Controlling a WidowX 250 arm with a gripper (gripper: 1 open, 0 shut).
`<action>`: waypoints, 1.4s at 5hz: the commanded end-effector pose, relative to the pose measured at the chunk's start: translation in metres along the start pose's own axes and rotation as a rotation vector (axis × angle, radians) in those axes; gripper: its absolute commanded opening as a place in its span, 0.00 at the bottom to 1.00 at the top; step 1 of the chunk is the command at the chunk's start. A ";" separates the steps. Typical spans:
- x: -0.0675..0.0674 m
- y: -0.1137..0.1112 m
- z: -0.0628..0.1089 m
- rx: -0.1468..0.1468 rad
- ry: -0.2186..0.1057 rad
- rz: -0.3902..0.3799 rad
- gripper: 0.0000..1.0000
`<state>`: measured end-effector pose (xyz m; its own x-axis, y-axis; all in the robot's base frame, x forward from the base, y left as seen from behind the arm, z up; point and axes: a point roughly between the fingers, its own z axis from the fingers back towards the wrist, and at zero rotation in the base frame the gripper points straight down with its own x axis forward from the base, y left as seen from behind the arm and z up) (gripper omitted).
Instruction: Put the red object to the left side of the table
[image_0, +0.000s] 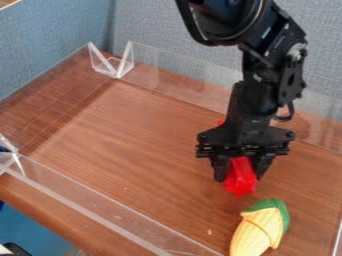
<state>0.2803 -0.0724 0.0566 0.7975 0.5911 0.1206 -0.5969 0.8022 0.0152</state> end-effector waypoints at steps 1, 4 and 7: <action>0.011 -0.003 0.026 -0.061 -0.049 -0.004 0.00; 0.016 0.001 0.042 -0.073 -0.057 -0.043 0.00; 0.021 0.006 0.053 -0.083 -0.069 -0.106 0.00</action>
<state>0.2791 -0.0590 0.0858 0.8642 0.4872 0.1254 -0.4928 0.8700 0.0163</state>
